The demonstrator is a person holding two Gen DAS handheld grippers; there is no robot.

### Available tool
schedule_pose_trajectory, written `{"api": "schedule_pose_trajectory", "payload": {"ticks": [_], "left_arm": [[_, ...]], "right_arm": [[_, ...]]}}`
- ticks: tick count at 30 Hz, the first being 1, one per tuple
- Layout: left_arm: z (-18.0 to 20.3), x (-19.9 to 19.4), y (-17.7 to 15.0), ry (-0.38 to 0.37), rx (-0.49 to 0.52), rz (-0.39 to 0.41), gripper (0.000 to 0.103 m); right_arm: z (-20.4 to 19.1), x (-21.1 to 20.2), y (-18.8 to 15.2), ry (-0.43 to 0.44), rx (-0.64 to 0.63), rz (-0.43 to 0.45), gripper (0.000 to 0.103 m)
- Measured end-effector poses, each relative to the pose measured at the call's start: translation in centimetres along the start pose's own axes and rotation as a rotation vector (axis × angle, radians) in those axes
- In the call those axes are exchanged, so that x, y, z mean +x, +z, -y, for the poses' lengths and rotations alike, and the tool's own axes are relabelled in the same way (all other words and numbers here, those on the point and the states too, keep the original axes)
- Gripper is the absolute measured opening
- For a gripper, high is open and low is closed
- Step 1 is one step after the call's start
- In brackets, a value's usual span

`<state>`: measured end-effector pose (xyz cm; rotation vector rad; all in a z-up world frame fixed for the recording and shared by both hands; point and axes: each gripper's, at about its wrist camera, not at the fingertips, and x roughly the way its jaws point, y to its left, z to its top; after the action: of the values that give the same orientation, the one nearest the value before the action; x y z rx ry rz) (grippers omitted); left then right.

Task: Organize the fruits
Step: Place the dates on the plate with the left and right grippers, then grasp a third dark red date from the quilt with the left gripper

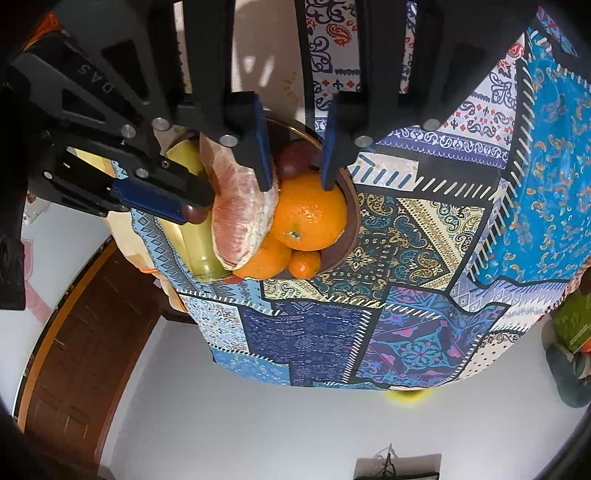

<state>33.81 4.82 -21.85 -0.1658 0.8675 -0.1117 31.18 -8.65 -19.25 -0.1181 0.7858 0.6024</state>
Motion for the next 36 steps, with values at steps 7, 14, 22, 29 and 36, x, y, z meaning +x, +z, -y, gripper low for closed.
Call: {"api": "schedule_pose_trajectory", "payload": {"ticks": [7,14,22,29,36], "left_arm": [[-0.2,-0.1,0.0,-0.003,-0.009,-0.003,0.032],[0.1,-1.9,0.1,0.01,-0.003,0.026,0.032],[1.2,-5.9,-0.5,0.008,0.027,0.069,0.032],[4.2,-6.3,-3.6,-0.021,0.085,-0.005,0.042],[8.8,-4.7,-6.0,-0.084,0.13,-0.101,0.042]], "right_arm": [[-0.1,0.0,0.0,-0.007,-0.008,-0.011,0.021],[0.7,-1.3,0.1,-0.031,0.008,0.009,0.028],[1.2,-5.3,0.2,-0.044,0.031,0.064,0.028],[1.6,-8.4,-2.2,-0.073,0.039,0.056,0.028],[4.2,-10.8,-5.8,-0.134,0.072,0.007,0.028]]}}
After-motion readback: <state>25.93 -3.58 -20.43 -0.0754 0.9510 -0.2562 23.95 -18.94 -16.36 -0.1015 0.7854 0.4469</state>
